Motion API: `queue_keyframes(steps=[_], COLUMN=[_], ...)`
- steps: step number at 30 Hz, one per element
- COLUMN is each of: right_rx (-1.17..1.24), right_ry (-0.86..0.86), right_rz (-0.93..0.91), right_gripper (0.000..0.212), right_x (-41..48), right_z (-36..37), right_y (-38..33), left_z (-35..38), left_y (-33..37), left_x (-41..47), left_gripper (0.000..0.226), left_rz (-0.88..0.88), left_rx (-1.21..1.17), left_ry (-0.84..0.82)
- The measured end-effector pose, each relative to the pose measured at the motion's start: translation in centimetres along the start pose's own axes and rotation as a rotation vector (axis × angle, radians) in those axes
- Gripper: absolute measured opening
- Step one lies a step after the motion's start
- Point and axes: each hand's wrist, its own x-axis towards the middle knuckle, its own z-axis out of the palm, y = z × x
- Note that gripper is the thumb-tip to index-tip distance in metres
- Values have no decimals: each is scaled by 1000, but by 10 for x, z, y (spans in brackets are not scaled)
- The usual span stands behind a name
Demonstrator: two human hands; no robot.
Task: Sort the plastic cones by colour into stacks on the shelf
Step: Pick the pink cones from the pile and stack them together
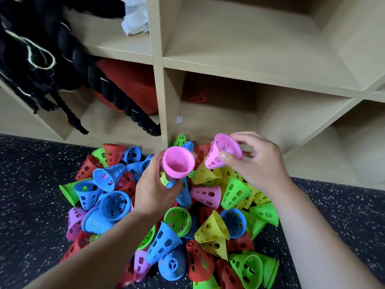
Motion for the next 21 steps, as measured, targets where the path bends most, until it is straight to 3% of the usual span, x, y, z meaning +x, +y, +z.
queue_keyframes(steps=[5, 7, 11, 14, 17, 21], right_rx=[177, 116, 32, 258, 95, -110], right_ry=[32, -27, -172, 11, 218, 171], right_rz=[-69, -124, -108, 76, 205, 264], right_gripper=[48, 51, 79, 51, 18, 23], right_x=[0, 1, 0, 9, 30, 61], right_z=[3, 10, 28, 33, 34, 40], right_y=[-27, -36, -28, -6, 36, 93], left_z=[2, 4, 7, 6, 3, -4], left_y=[6, 10, 15, 12, 4, -6], left_x=[1, 1, 0, 2, 4, 4], left_gripper=[72, 72, 73, 76, 79, 83], left_rz=[39, 51, 60, 50, 42, 31], left_rx=[-33, -62, -101, -93, -62, -25], left_ry=[-14, -24, -23, -18, 7, 17])
